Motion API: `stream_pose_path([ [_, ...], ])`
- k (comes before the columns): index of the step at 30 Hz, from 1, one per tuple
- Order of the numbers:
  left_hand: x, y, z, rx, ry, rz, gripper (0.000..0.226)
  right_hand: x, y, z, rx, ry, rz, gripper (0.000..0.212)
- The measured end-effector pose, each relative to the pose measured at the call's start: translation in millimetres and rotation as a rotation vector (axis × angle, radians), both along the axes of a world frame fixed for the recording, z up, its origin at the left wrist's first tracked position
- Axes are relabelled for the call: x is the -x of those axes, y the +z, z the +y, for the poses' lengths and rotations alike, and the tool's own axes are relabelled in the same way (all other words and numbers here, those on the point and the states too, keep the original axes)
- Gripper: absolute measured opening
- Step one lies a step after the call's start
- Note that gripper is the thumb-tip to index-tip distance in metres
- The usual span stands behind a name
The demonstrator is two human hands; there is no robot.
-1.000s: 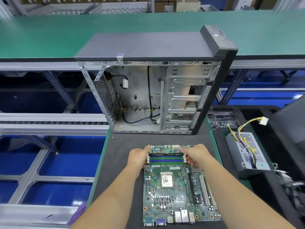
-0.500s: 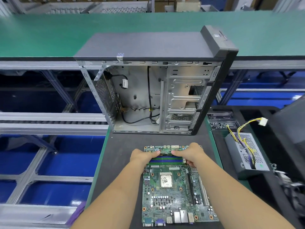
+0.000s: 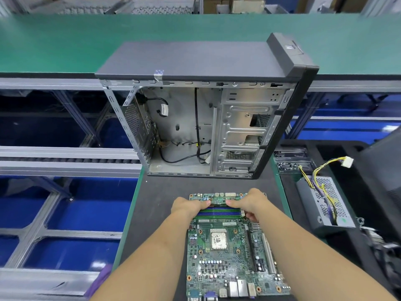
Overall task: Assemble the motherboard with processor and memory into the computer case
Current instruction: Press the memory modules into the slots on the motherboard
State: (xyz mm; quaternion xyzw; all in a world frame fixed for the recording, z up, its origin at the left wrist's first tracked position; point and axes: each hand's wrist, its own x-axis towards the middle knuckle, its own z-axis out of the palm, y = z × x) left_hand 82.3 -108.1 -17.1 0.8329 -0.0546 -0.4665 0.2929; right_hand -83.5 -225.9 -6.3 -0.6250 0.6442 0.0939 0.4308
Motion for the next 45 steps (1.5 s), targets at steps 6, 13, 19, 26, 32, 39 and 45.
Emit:
stream_pose_path([
  [6, 0.2, -0.2, -2.0, -0.014, -0.002, 0.003, 0.079, -1.1, -2.5, -2.5, -0.007, 0.019, 0.015, 0.074],
  [13, 0.3, 5.2, -1.3, -0.005, -0.015, 0.030, 0.077, 0.4, -5.8, -1.0, 0.019, 0.005, 0.009, 0.073],
  [19, -3.6, 6.9, 7.1, 0.075, 0.018, 0.109, 0.076, 11.3, -6.0, -1.7, -0.029, -0.068, -0.107, 0.062],
  [26, -8.9, 2.2, 11.9, 0.108, 0.052, 0.099, 0.073, 14.0, -4.7, -2.3, -0.080, -0.156, -0.169, 0.049],
  [32, -9.6, -2.5, 7.2, 0.091, 0.055, 0.077, 0.079, 9.0, -3.7, -8.7, -0.140, -0.195, -0.101, 0.049],
  [39, -12.5, -8.3, 5.3, 0.088, 0.061, 0.077, 0.067, 8.3, -7.4, -12.8, -0.188, -0.171, -0.090, 0.049],
  [45, -4.3, -11.7, 17.1, 0.153, -0.039, -0.055, 0.045, 12.4, -8.9, -1.0, -0.029, -0.188, -0.115, 0.052],
])
